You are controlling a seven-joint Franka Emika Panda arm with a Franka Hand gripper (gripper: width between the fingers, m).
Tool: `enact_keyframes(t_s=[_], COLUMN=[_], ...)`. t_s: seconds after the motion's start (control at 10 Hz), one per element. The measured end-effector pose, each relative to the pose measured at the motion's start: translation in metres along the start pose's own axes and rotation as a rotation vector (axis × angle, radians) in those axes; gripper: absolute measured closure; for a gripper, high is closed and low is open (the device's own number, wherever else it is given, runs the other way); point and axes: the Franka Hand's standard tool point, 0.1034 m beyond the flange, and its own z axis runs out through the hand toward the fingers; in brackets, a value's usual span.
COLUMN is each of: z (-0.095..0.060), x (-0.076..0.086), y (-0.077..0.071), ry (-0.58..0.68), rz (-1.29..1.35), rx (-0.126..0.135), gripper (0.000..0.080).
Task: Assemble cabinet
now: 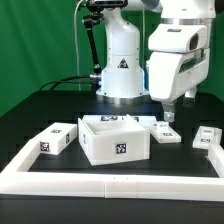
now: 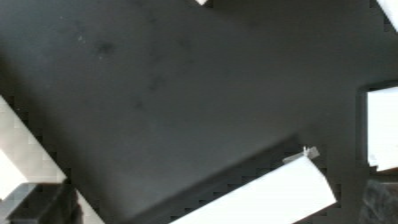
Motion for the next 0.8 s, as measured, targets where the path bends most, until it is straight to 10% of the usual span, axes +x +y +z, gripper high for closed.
enact_keyframes(t_s=[0.8], z=[0.0001], x=[-0.0014], y=[0.0011], ry=[0.000], rz=[-0.003], rx=[-0.001], gripper=[0.0001])
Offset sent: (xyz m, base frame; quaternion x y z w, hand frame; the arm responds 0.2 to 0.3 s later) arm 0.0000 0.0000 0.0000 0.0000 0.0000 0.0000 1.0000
